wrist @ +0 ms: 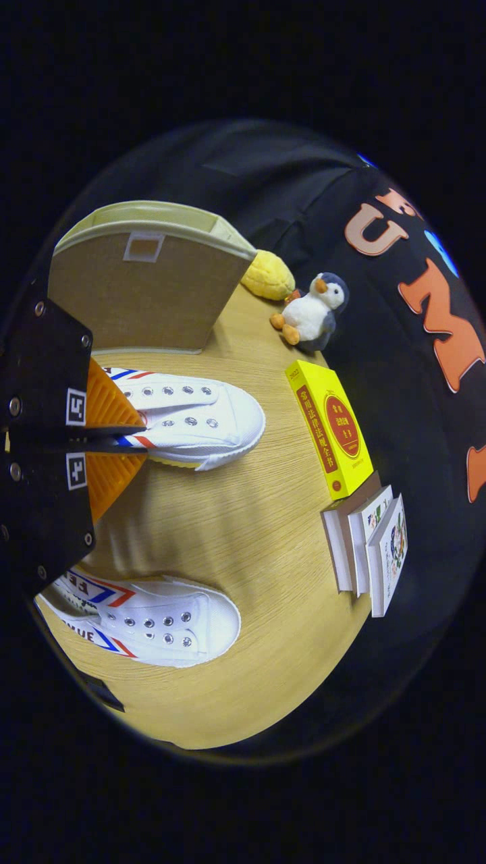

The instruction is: Open the storage box then place both shoes into the box .Put the left shoe in first, then the right shoe, with the right side of both shoes facing outward in a uniform manner.

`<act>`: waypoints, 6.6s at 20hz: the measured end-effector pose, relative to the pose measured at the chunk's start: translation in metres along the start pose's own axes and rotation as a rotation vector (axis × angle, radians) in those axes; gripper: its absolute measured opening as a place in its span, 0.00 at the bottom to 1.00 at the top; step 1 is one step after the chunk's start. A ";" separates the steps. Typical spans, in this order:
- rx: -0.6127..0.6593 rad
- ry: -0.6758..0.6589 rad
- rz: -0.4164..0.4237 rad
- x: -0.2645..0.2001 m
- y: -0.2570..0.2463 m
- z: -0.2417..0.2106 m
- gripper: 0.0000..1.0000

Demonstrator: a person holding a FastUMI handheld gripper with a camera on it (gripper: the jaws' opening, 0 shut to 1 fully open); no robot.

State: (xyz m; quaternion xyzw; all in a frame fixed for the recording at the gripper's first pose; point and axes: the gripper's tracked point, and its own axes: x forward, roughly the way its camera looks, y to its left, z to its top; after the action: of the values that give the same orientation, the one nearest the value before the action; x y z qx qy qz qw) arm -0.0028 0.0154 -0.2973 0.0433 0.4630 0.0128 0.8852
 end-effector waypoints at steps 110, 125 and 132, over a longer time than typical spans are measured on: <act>0.032 0.037 -0.334 -0.046 -0.160 -0.012 0.00; -0.136 -0.110 -0.004 -0.095 0.106 0.068 0.00; -0.208 -0.108 0.061 -0.093 0.204 0.046 0.00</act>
State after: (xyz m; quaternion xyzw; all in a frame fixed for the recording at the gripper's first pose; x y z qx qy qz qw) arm -0.0142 0.2096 -0.1770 -0.0342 0.4093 0.0853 0.9078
